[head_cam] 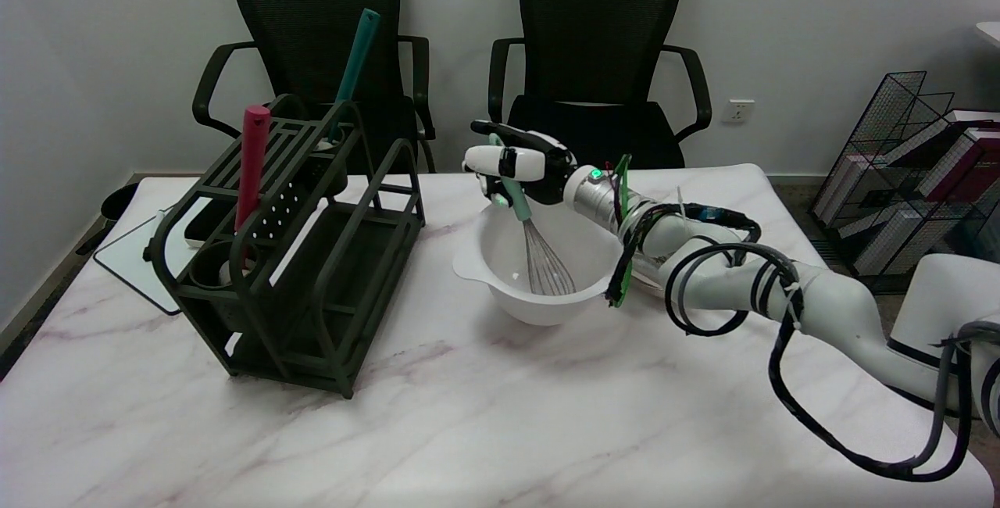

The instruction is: Pick up the whisk.

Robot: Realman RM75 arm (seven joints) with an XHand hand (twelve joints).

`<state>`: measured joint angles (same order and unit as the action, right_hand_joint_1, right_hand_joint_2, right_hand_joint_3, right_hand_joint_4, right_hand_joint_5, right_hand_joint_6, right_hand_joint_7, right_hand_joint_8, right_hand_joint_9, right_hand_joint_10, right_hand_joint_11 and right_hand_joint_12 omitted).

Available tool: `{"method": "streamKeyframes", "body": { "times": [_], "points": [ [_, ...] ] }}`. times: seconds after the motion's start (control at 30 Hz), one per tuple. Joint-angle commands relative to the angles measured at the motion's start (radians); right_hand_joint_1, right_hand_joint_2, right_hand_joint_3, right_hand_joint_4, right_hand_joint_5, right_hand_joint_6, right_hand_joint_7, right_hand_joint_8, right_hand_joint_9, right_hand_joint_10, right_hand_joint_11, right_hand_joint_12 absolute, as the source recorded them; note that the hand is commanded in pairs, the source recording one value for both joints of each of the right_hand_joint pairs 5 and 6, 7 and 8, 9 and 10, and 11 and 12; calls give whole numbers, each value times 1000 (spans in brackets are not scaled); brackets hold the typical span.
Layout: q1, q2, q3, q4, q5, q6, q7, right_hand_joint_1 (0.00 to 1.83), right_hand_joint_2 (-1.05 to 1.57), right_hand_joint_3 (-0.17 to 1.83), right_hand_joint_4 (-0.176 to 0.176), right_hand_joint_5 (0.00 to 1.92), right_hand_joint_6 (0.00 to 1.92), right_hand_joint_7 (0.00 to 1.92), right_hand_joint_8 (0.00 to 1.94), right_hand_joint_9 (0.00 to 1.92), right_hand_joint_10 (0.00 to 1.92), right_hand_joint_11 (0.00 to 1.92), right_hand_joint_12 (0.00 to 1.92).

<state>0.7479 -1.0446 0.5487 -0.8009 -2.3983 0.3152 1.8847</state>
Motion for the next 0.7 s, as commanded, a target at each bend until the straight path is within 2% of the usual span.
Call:
{"method": "streamKeyframes", "body": {
  "times": [0.03, 0.2, 0.33, 0.5, 0.67, 0.7],
  "points": [
    [-77, 57, 70, -57, -2, 50, 0, 1076, 126, 1080, 0, 184, 184, 1054, 1054, 1393, 1393, 1644, 1644],
    [-104, 66, 96, -58, -2, 79, 0, 1067, 111, 1096, 0, 356, 356, 1173, 1173, 1459, 1459, 1691, 1691],
    [-129, 77, 116, -61, -2, 103, 0, 1065, 147, 1108, 0, 732, 732, 1306, 1306, 1525, 1525, 1738, 1738],
    [-165, 89, 151, -77, -2, 122, 0, 1035, 219, 1062, 0, 941, 941, 1401, 1401, 1584, 1584, 1768, 1768],
    [-196, 98, 180, -87, -2, 136, 0, 999, 351, 967, 0, 1258, 1258, 1497, 1497, 1662, 1662, 1813, 1813],
    [-200, 100, 185, -88, -2, 139, 0, 991, 397, 947, 0, 1374, 1374, 1559, 1559, 1702, 1702, 1832, 1832]
  ]
}}
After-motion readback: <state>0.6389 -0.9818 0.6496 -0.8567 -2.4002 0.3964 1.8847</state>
